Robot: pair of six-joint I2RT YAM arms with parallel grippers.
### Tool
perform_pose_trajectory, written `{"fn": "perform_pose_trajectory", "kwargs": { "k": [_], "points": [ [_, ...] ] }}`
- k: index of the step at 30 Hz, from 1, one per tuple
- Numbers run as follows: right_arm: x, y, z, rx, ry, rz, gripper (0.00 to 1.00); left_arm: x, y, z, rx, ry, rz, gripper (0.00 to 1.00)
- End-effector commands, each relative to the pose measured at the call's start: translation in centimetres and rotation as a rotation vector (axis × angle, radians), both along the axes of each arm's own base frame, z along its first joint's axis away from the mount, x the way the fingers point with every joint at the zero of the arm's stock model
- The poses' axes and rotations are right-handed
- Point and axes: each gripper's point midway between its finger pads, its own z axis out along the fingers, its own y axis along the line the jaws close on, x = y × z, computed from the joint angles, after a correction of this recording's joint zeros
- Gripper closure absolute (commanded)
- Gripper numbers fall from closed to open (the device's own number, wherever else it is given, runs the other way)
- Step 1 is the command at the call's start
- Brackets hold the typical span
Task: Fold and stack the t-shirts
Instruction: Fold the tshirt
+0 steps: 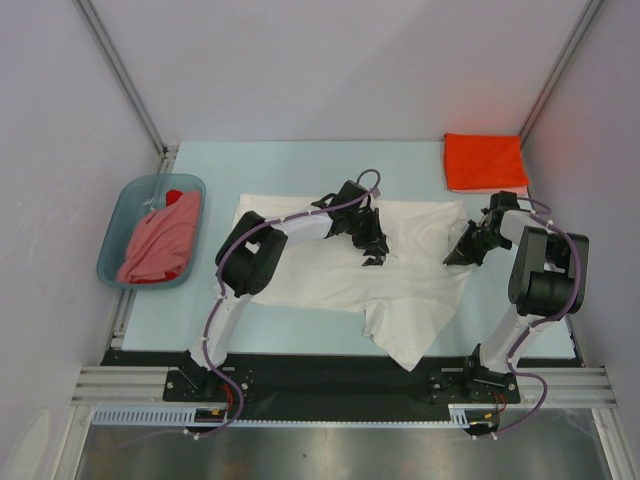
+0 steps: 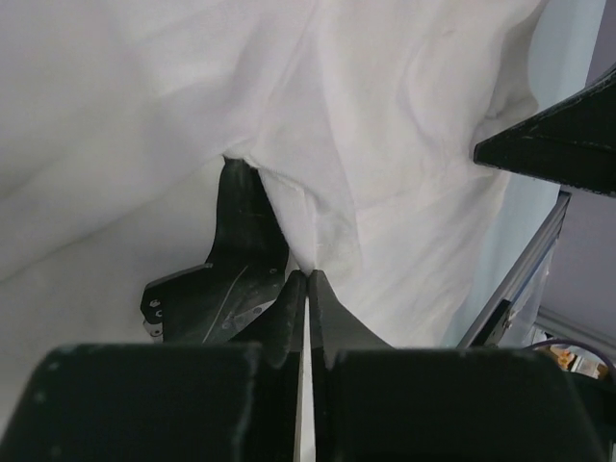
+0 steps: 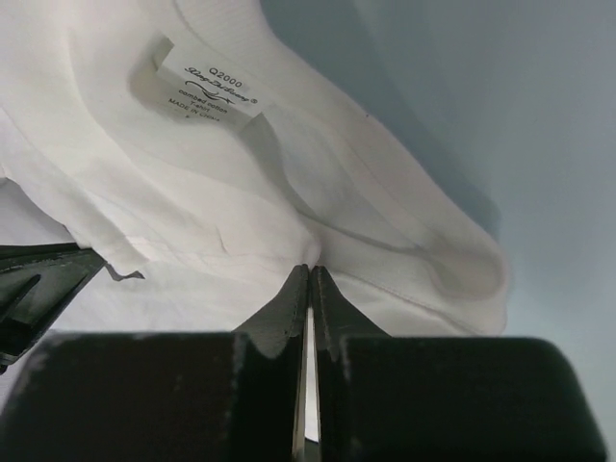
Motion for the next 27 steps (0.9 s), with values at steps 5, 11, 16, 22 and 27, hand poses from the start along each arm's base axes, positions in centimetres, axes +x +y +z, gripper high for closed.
{"fn": "perform_pose_trajectory", "kwargs": {
  "k": [5,11,16,22,27],
  "points": [
    [0.1,0.2,2.5,0.008,-0.032,-0.013,1.0,0.2,-0.9,4.0,-0.043,-0.046,-0.049,1.0],
    [-0.7,0.6,4.7,0.02,-0.055,-0.016,1.0,0.1,0.5,4.7,-0.029,-0.014,-0.057,1.0],
    [-1.8,1.0,4.5,0.036,-0.027,-0.03,1.0,-0.1,2.0,3.9,0.001,0.032,-0.052,1.0],
    [-3.6,1.5,3.9,0.046,-0.002,-0.06,1.0,0.0,3.1,3.7,0.016,0.039,-0.053,1.0],
    [-4.6,2.0,3.2,0.068,0.015,-0.103,1.0,-0.4,3.1,3.1,0.017,0.067,-0.066,1.0]
  ]
}}
